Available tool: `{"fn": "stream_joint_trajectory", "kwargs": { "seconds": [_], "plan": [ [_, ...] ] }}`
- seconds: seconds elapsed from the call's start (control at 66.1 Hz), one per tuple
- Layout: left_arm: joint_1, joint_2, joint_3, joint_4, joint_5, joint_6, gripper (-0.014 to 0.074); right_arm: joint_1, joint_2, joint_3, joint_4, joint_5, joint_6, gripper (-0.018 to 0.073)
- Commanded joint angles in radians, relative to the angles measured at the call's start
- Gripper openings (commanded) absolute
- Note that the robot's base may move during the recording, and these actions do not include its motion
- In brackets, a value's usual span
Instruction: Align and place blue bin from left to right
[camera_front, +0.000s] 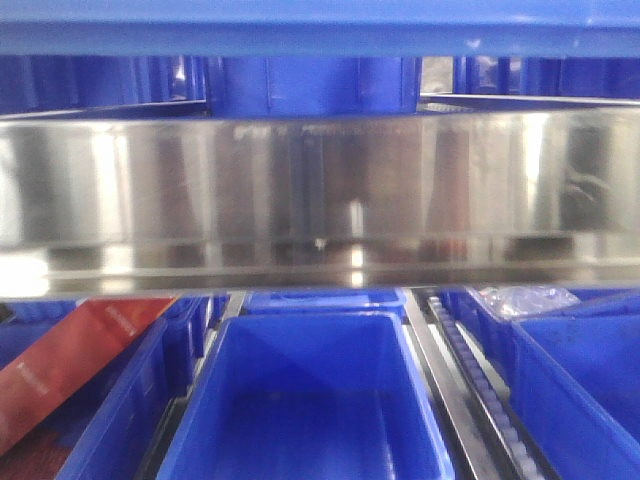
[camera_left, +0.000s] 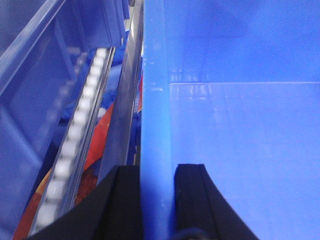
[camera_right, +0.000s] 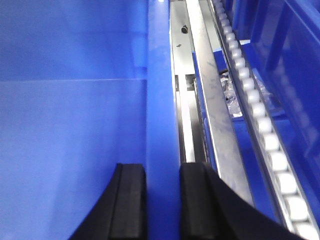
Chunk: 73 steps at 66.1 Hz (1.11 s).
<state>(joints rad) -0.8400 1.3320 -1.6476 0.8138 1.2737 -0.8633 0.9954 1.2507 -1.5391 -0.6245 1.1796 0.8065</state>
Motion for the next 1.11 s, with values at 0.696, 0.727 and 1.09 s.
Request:
{"fn": "stream_joint_trajectory", "kwargs": {
  "seconds": [0.696,0.727,1.09],
  "plan": [
    [-0.02,-0.006,-0.01,0.002,-0.12,-0.002,-0.0111,0.013,-0.005,-0.01,-0.002,-0.231,0.003,-0.007],
    [-0.02,-0.006,-0.01,0.002,-0.12,-0.002,-0.0111,0.013,-0.005,-0.01,-0.002,-0.231,0.003,-0.007],
    [-0.017,0.005,-0.01,0.0,-0.122,-0.002,-0.0111,-0.004,0.032,-0.01,-0.011,-0.093,0.003,-0.007]
  ]
}}
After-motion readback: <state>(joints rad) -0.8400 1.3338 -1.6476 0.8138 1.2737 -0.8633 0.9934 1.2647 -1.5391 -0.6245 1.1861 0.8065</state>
